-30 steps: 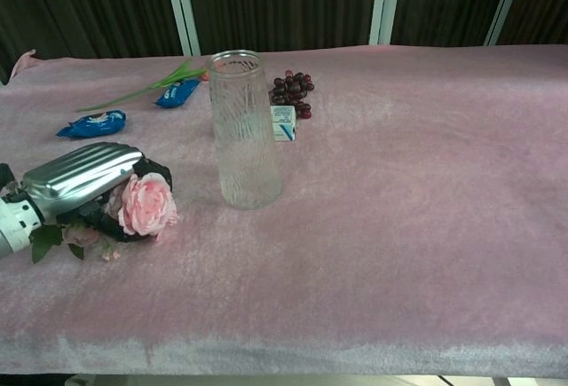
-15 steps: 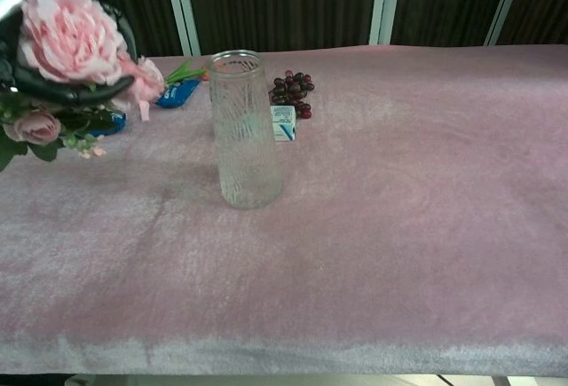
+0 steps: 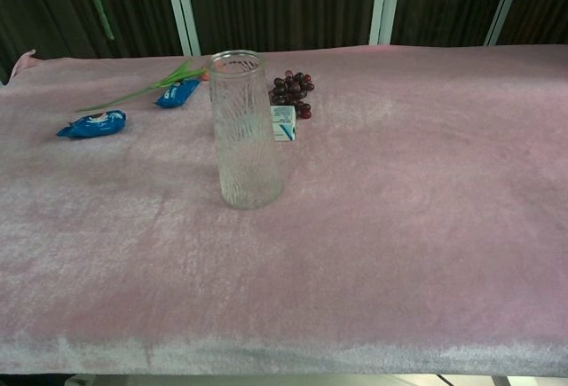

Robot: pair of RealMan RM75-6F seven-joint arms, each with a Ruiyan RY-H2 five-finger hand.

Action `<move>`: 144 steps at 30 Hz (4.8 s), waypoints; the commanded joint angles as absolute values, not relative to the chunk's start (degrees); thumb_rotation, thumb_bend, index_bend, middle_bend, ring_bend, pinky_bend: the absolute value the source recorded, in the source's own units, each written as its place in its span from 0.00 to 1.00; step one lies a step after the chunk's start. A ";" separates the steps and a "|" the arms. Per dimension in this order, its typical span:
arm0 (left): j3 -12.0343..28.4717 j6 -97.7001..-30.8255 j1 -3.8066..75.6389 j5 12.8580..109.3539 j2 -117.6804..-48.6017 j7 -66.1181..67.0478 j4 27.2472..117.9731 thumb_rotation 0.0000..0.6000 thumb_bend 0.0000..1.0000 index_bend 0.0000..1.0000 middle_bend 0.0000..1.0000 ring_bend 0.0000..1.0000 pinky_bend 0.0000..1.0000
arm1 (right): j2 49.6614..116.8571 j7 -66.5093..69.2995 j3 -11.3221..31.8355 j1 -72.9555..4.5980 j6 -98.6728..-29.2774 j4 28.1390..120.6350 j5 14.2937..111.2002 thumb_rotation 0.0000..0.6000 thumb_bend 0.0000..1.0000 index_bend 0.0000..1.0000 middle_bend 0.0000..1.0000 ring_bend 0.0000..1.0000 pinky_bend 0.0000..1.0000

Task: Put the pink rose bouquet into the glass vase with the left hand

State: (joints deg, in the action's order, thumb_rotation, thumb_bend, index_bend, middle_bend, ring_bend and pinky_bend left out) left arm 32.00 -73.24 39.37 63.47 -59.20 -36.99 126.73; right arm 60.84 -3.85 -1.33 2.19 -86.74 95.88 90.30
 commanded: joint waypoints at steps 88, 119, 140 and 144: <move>26.89 -53.62 53.10 64.80 -88.69 -36.63 89.76 1.00 0.37 0.32 0.33 0.10 0.15 | 58.40 1.39 0.17 1.49 -86.47 95.68 87.90 1.00 0.18 0.00 0.00 0.00 0.00; 21.78 -57.35 43.24 77.27 -69.42 -28.78 103.32 1.00 0.17 0.00 0.00 0.00 0.00 | 59.16 -1.05 -0.13 0.88 -85.65 96.30 88.43 1.00 0.30 0.00 0.00 0.00 0.00; -1.14 -88.50 10.74 95.66 -75.24 7.61 83.63 1.00 0.23 0.00 0.00 0.00 0.00 | 61.84 -7.34 0.29 2.91 -88.89 96.63 86.66 1.00 0.30 0.00 0.00 0.00 0.00; -1.14 -86.26 11.18 94.63 -75.94 9.02 83.19 1.00 0.23 0.00 0.00 0.00 0.00 | 61.65 -6.86 0.06 3.08 -89.00 96.52 87.11 1.00 0.30 0.00 0.00 0.00 0.00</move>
